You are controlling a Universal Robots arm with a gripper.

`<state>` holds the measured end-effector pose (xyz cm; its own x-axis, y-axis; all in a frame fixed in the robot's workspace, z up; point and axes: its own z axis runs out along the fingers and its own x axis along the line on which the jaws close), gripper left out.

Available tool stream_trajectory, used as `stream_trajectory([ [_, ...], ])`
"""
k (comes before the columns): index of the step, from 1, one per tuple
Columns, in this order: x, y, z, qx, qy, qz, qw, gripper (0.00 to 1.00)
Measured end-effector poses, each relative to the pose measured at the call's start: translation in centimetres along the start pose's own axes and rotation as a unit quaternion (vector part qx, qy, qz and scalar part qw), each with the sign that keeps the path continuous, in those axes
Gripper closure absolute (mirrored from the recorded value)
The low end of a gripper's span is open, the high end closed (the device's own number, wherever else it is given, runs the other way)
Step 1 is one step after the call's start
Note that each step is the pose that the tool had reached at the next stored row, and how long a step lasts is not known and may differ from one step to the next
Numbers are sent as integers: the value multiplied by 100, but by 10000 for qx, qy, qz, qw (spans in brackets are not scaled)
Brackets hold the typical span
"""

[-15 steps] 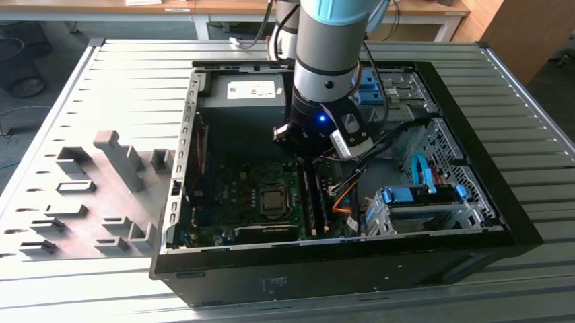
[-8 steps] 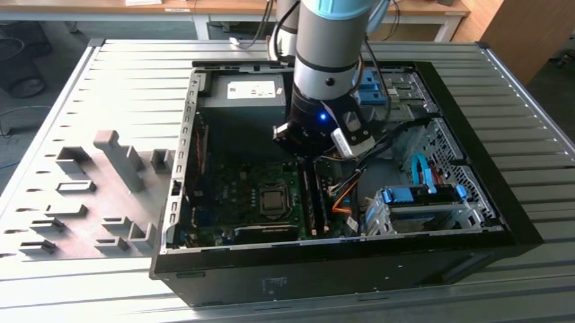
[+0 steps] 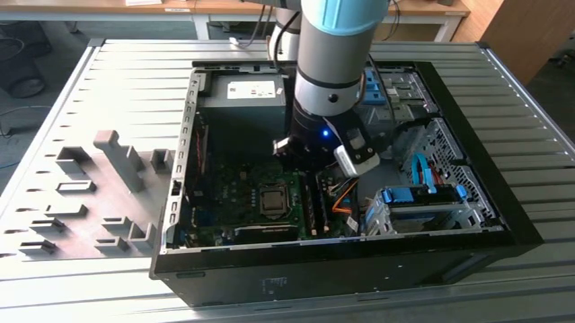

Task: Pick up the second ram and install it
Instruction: 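Press down the second ram until it locks into place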

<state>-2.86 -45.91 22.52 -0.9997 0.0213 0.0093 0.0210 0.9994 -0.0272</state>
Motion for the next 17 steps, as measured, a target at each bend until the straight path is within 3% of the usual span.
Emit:
stream_trajectory([
  [8, -5, -302, 30, 31, -1, 0, 10000, 89],
  [17, -6, -344, 106, 36, 3, 1, 10000, 89],
])
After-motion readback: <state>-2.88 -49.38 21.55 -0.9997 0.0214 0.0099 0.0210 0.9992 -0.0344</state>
